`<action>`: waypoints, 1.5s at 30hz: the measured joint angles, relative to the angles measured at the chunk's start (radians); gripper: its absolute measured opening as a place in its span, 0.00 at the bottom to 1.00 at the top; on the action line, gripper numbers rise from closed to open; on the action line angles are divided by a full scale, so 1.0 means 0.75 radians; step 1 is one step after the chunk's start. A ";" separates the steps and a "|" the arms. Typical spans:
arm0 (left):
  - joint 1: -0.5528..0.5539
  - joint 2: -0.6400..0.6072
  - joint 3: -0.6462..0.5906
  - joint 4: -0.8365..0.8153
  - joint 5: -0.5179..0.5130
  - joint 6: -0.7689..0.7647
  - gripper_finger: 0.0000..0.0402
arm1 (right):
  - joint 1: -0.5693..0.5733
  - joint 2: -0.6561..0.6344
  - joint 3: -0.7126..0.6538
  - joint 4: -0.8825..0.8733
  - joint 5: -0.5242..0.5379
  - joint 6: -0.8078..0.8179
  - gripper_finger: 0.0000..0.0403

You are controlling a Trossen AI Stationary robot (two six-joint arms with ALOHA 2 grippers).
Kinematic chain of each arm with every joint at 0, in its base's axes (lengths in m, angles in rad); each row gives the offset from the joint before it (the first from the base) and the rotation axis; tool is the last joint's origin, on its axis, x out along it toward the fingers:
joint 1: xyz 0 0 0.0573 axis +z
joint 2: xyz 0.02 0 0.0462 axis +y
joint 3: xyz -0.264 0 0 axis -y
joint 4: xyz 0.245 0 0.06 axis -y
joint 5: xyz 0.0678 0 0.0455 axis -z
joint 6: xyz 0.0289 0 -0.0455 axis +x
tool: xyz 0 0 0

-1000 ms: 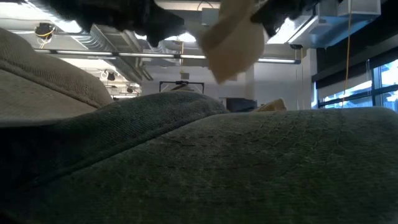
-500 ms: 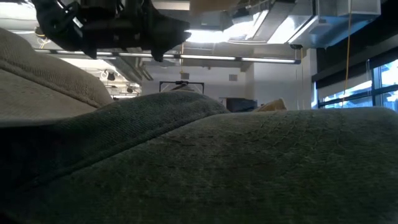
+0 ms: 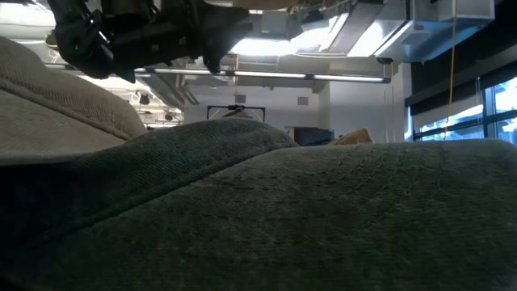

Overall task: Pick & Place hat
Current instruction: Put the top brown cap into the orange bin

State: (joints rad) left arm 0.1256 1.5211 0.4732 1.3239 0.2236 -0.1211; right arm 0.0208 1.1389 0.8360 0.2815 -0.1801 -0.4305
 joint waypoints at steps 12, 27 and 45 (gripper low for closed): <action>-0.001 0.000 0.000 0.079 0.124 -0.046 0.38 | -0.001 0.001 0.001 0.001 0.002 0.009 0.04; -0.001 0.000 -0.001 0.116 0.086 -0.008 0.10 | -0.001 0.038 0.003 0.004 -0.001 0.016 0.04; 0.000 -0.001 0.000 0.071 0.131 0.049 0.03 | -0.002 -0.012 0.001 -0.211 0.025 0.160 0.15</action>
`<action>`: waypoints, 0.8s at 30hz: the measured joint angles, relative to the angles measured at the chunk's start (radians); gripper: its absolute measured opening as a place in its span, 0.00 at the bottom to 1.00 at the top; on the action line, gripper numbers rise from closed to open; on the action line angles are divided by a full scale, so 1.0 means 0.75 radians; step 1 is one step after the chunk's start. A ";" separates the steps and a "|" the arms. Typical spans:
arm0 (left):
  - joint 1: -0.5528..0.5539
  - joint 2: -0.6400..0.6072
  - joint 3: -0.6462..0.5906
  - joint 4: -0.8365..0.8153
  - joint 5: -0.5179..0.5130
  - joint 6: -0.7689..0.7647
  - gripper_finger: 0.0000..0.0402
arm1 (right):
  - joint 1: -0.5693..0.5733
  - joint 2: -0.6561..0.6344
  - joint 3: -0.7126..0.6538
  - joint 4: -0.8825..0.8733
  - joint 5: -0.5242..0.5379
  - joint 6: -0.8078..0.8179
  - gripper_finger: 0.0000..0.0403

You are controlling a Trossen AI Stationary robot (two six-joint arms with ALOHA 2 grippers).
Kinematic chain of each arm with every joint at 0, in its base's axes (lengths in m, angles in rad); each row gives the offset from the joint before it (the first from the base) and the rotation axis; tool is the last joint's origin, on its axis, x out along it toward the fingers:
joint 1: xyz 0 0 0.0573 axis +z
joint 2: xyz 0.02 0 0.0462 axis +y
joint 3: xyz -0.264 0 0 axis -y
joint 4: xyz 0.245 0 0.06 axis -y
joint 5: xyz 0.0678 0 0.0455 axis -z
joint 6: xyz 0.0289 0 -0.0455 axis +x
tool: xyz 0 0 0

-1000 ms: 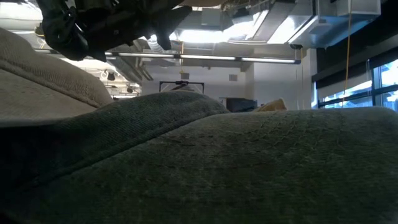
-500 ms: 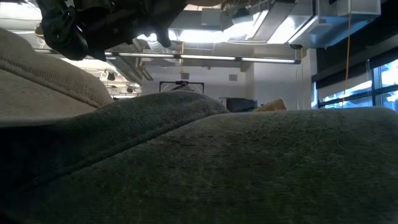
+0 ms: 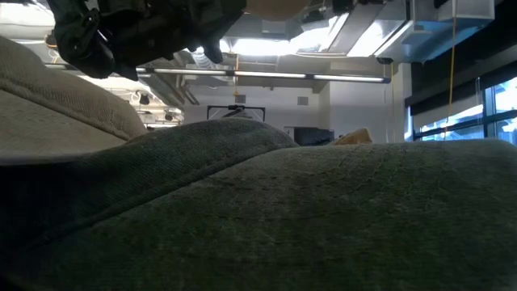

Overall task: Pick & Place hat
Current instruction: Put the top brown cap into the orange bin

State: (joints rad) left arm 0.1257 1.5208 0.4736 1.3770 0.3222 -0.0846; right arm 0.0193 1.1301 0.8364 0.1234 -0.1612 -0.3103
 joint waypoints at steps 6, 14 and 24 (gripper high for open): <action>0.013 0.000 0.001 -0.019 0.003 0.013 0.02 | 0.001 -0.112 0.000 -0.226 0.075 0.232 0.36; 0.033 -0.002 0.003 -0.082 0.015 0.052 0.02 | 0.001 -0.316 0.000 -0.408 0.378 0.309 0.58; 0.038 -0.002 0.002 -0.105 0.084 0.051 0.02 | 0.001 -0.511 0.001 -0.220 0.585 0.117 0.61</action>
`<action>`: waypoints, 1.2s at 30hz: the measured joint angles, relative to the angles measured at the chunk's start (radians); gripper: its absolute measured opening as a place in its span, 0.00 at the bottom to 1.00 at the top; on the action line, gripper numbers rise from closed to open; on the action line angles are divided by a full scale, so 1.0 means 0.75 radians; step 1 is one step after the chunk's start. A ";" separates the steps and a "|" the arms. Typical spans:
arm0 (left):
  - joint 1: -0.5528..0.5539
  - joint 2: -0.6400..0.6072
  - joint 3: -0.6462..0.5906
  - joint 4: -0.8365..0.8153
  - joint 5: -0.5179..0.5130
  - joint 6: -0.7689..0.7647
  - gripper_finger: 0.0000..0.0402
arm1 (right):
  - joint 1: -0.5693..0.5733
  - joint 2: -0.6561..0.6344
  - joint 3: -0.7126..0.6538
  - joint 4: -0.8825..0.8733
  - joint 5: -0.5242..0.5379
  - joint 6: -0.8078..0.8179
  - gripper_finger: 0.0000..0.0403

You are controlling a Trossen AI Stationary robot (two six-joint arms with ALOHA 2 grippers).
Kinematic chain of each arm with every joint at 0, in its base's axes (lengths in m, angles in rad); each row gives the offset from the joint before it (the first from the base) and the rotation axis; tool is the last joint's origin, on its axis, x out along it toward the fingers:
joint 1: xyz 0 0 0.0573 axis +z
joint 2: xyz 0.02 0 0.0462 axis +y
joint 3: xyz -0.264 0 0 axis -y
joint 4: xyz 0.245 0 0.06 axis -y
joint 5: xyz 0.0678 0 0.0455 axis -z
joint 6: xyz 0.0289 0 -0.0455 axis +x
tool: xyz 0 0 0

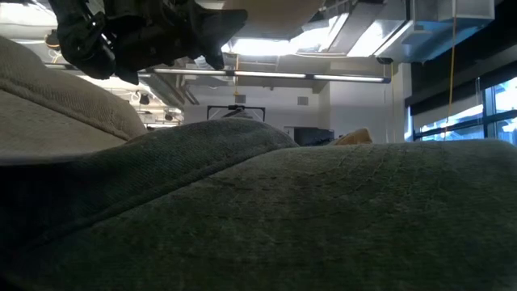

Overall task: Pick & Place hat
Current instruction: Put the top brown cap into the orange bin

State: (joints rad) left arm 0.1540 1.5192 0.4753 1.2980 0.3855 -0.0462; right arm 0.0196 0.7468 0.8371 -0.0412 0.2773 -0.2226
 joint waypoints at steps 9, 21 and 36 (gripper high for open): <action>0.000 0.000 0.000 0.002 0.015 -0.040 0.02 | -0.015 0.142 0.166 -0.249 -0.081 -0.247 0.61; -0.001 0.001 -0.002 0.020 0.192 -0.257 0.02 | -0.033 0.507 0.702 -0.674 -0.279 -0.527 0.62; -0.039 0.002 -0.002 0.041 0.308 -0.295 0.03 | -0.030 0.699 0.818 -0.797 -0.607 -0.633 0.61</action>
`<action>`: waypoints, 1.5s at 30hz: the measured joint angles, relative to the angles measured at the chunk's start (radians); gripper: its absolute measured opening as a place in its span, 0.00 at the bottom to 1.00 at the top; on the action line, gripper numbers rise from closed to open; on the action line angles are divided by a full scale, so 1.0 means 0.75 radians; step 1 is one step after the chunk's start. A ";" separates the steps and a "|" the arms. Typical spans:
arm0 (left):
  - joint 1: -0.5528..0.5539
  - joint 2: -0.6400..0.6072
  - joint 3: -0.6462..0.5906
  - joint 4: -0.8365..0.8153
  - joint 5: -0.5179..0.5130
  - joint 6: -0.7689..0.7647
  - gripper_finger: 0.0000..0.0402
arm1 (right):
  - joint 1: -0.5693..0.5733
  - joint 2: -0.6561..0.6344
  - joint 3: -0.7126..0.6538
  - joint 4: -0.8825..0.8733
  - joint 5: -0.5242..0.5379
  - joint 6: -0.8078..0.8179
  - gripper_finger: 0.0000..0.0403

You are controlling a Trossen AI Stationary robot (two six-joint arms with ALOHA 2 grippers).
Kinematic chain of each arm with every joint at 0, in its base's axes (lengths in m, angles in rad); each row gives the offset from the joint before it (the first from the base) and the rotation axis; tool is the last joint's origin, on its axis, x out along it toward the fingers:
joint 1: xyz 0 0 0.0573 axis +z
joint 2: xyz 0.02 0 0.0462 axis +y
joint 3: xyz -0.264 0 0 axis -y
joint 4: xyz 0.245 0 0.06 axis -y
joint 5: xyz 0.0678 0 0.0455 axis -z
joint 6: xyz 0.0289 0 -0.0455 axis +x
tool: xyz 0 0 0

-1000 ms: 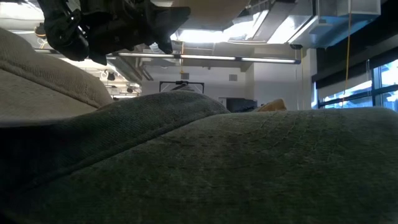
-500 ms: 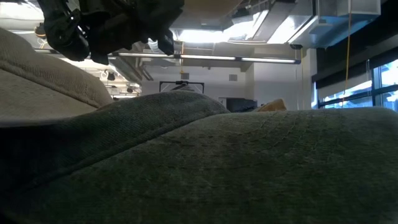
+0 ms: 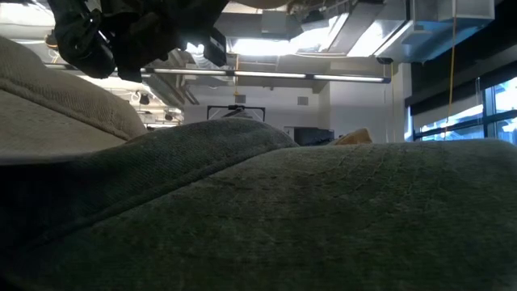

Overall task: Pick & Place hat
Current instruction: Put the top brown cap into the orange bin

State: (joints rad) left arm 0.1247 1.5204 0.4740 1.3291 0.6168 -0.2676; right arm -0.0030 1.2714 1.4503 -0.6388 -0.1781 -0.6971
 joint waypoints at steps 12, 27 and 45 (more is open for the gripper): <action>0.002 0.000 0.000 -0.001 -0.001 0.012 0.03 | 0.060 0.022 -0.001 0.005 -0.009 0.008 0.48; 0.002 0.000 0.000 -0.001 -0.006 0.023 0.03 | 0.060 0.023 -0.003 -0.007 0.190 0.478 0.46; 0.002 0.000 0.000 -0.001 -0.005 0.188 0.03 | 0.052 0.014 -0.002 -0.020 0.232 0.965 0.46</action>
State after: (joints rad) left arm 0.1265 1.5204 0.4740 1.3281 0.6132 -0.1269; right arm 0.0358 1.2816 1.4487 -0.6537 -0.0042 0.0263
